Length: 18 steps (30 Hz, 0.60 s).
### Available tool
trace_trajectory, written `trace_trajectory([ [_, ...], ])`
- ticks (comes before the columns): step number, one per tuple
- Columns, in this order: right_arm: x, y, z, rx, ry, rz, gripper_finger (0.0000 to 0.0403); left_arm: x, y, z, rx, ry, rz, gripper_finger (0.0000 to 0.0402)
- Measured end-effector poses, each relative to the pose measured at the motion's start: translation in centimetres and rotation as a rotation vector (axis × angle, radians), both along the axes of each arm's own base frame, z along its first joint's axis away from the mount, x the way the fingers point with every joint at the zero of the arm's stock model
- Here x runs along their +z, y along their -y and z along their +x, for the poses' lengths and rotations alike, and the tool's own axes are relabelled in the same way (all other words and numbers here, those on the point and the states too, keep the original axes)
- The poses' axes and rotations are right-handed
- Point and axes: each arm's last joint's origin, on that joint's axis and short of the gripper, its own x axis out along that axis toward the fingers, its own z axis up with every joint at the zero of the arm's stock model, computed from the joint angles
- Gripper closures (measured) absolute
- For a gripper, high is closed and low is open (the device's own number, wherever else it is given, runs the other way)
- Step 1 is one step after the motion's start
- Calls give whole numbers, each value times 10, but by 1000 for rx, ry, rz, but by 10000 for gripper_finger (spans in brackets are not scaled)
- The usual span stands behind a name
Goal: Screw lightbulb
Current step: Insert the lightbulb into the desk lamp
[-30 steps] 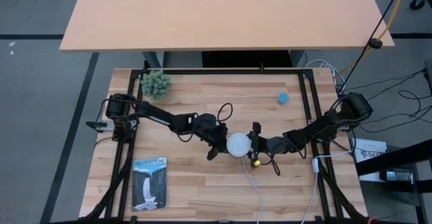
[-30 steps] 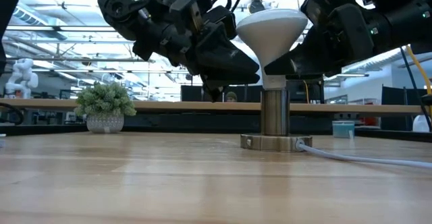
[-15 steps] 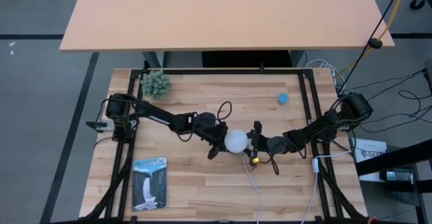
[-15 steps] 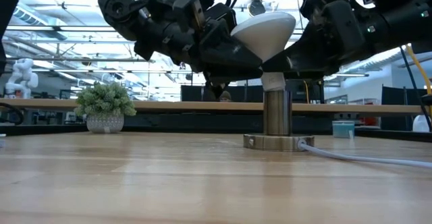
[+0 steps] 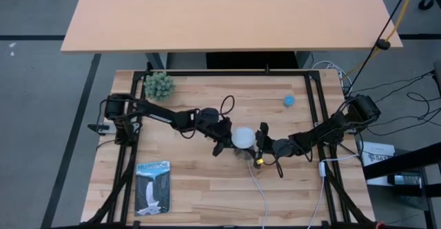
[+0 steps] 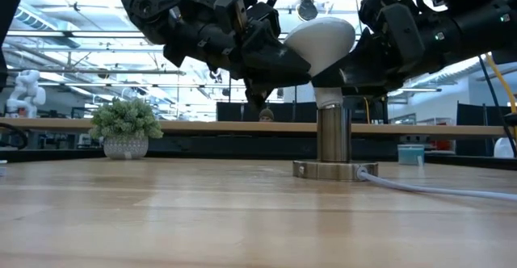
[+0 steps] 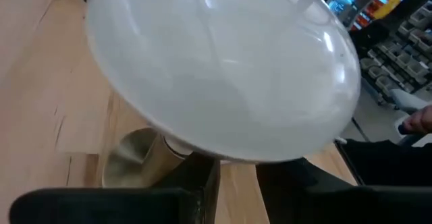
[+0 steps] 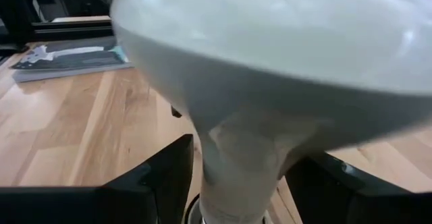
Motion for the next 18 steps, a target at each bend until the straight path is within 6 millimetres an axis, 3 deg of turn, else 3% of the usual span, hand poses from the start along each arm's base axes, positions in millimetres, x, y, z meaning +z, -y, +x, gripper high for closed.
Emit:
trace_trajectory([
  [18,-3,-7,-3,52,-46,-59,191,-2,-4,-2,48,-34,45,306],
])
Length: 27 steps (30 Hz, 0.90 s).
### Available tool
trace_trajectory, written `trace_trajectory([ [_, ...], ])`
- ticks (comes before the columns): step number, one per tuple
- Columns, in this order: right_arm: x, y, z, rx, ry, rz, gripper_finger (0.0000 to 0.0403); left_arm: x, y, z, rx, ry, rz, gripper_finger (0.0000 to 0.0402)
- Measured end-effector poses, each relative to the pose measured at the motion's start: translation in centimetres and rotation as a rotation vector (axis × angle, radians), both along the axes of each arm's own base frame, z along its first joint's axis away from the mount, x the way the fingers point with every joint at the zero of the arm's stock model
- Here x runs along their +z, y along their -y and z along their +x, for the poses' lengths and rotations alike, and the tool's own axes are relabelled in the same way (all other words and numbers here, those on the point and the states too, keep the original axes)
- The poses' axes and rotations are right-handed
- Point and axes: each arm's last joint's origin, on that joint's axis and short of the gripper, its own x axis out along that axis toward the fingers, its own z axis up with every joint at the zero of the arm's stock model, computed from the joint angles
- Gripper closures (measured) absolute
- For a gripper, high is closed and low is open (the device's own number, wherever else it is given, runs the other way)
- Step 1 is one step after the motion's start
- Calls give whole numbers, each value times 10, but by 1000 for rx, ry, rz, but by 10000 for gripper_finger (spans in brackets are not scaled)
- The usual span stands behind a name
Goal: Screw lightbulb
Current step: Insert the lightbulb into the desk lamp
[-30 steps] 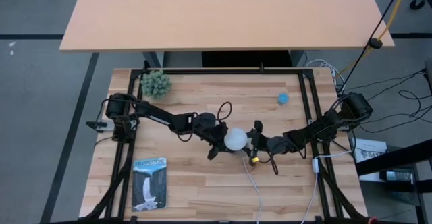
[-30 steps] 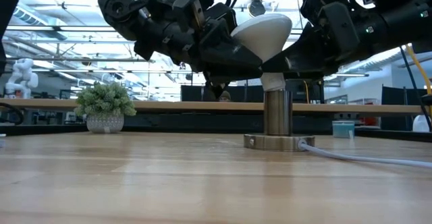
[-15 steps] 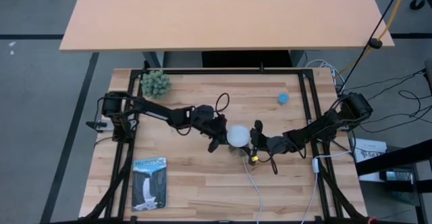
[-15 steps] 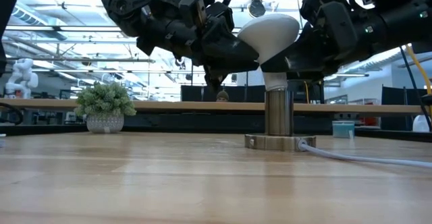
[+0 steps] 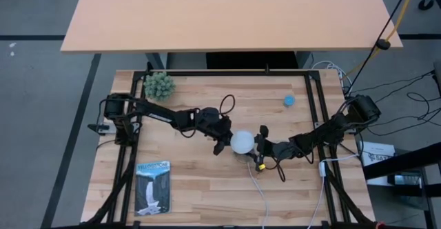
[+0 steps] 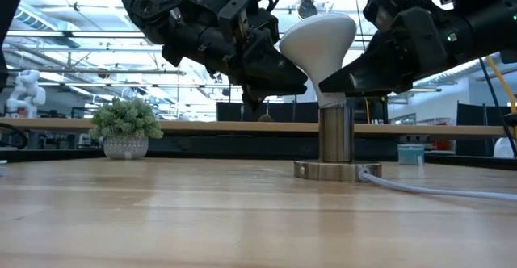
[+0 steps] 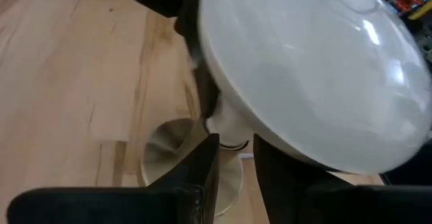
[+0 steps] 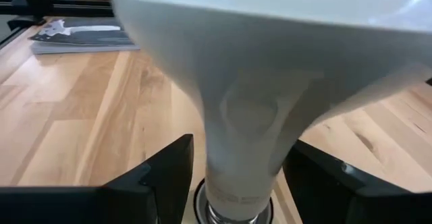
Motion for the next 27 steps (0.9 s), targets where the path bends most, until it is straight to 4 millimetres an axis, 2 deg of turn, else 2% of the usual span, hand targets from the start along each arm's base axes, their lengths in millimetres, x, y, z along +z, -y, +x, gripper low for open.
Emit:
trace_trajectory([
  [10,-1,0,0,-3,-6,-3,191,8,7,3,-14,77,-23,306],
  [27,-1,0,0,-2,-7,-4,190,5,9,2,-59,43,-52,306],
])
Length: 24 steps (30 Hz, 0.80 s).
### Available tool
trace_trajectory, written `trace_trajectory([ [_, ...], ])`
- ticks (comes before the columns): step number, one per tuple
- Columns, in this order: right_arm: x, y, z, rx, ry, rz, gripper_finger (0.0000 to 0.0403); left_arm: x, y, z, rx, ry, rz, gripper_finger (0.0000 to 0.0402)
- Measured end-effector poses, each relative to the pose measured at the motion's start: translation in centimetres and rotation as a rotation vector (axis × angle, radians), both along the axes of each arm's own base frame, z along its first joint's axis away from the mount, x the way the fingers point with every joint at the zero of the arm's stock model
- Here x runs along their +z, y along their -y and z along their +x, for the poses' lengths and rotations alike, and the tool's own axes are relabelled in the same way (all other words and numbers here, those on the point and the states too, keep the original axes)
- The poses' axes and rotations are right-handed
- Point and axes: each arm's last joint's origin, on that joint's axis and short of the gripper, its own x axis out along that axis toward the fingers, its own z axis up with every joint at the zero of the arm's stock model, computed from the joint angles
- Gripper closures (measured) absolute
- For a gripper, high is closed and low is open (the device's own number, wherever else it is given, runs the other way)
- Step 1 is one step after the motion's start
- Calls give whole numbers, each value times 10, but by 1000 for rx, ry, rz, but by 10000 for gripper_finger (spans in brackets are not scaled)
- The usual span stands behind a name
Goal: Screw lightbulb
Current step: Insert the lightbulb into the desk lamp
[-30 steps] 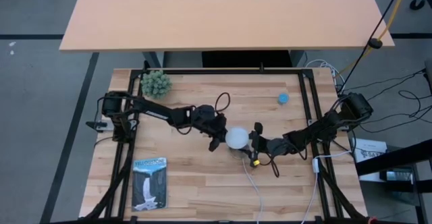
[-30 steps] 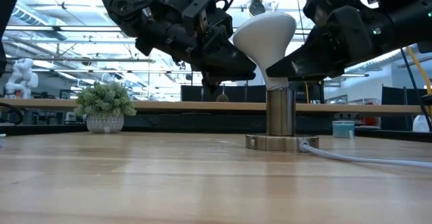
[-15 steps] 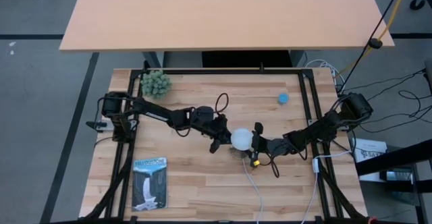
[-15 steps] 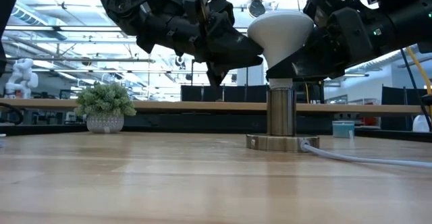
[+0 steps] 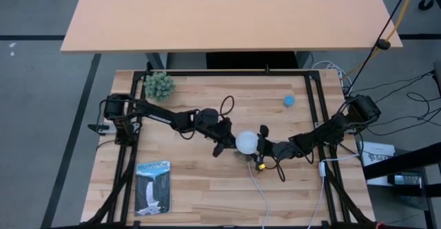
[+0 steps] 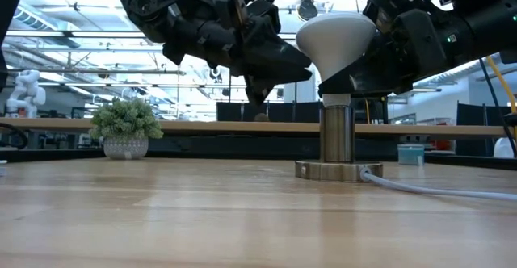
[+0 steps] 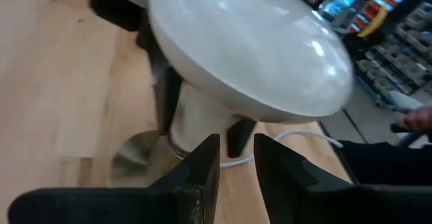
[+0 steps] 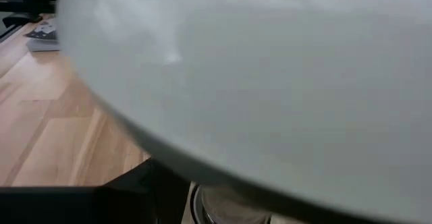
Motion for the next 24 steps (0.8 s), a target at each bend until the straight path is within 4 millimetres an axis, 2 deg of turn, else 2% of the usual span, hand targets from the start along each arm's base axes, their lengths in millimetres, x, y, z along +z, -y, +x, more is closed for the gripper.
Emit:
trace_trajectory([
  [12,0,0,0,0,0,0,190,1,20,1,-43,45,70,306],
  [24,0,0,0,0,1,0,190,1,13,2,86,59,166,306],
])
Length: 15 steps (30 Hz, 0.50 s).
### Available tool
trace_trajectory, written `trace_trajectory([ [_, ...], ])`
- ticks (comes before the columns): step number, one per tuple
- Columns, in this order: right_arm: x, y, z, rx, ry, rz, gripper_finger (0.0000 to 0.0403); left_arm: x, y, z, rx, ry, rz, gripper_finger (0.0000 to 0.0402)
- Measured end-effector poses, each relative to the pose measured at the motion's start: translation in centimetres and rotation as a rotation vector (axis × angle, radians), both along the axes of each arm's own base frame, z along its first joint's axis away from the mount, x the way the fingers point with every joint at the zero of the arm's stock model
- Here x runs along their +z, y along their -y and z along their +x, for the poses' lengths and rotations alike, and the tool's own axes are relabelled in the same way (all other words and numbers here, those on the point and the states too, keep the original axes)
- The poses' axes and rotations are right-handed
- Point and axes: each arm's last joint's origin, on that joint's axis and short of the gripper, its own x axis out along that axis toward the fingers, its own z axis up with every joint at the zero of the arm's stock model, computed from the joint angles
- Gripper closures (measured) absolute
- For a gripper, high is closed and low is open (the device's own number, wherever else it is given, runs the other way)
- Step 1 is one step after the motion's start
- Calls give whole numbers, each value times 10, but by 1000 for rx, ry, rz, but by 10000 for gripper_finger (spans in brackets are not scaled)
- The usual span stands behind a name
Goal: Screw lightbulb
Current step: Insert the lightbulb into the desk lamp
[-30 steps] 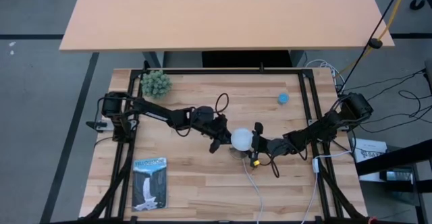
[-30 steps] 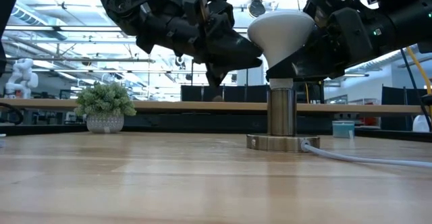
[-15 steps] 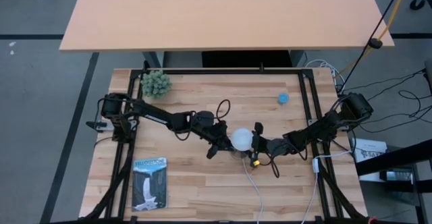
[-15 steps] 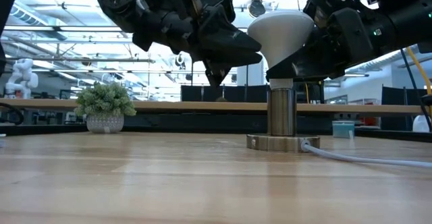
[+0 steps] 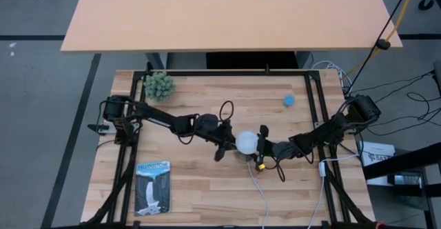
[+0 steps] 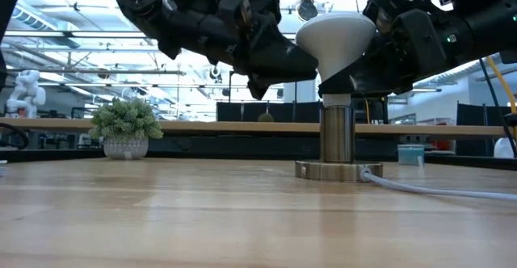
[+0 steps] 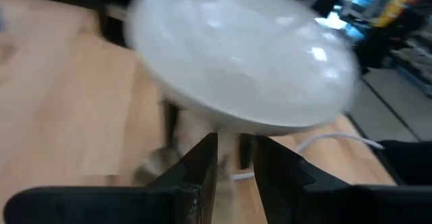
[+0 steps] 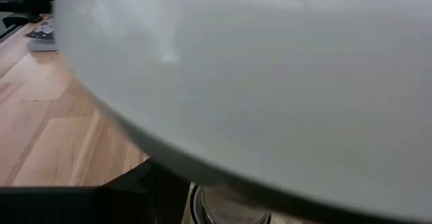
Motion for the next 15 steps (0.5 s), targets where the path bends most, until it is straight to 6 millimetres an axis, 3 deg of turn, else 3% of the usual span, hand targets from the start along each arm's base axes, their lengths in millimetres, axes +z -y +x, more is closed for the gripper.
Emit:
trace_trajectory([
  [5,0,0,0,0,0,0,190,-2,-7,0,40,-25,-3,306],
  [15,0,0,0,0,0,0,190,0,3,-1,-89,-8,-59,306],
])
